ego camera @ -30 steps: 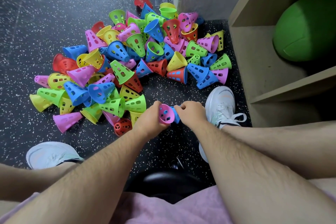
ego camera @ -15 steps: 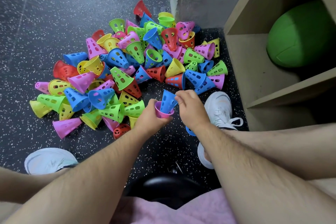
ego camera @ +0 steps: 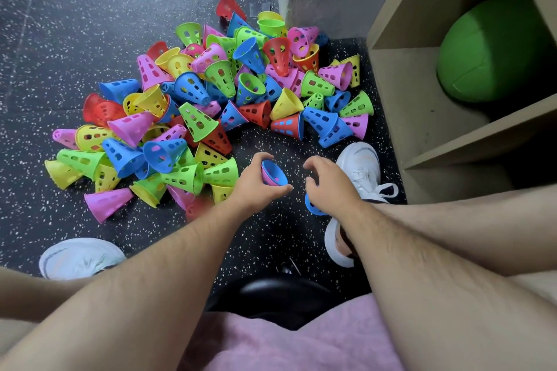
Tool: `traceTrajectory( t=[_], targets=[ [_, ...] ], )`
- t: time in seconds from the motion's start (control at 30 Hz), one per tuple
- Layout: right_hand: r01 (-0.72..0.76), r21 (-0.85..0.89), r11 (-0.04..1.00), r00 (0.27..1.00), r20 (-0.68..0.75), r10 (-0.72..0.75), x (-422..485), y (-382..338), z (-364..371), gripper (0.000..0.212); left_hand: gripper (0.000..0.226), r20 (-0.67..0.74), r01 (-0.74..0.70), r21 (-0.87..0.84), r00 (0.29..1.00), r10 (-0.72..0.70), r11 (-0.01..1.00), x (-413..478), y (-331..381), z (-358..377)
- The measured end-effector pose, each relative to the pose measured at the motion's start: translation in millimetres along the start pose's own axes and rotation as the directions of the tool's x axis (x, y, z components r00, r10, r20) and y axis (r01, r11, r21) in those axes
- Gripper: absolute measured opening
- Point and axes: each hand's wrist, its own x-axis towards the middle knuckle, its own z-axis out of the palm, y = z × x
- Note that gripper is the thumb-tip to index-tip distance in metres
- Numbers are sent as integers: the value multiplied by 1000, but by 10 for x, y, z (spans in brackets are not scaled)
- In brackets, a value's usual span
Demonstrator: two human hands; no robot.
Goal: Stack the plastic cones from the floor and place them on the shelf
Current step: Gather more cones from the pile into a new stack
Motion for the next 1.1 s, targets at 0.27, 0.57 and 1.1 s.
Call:
traceTrajectory(
  t=[0.27,0.57,1.1],
  targets=[
    [55,-439,897,980,194,35,-5,248,79,53,73,145,-10,134,989,-10,991,-79,-105,208],
    [14,-530,848,981,172,92,68,215,138,38,76,127,9,110,992,-23,994,-62,-141,183],
    [39,240,970,998,-48,-29,321,-547,-143,50,76,-44,-49,-201,998,41,978,166,220,-206]
  ],
)
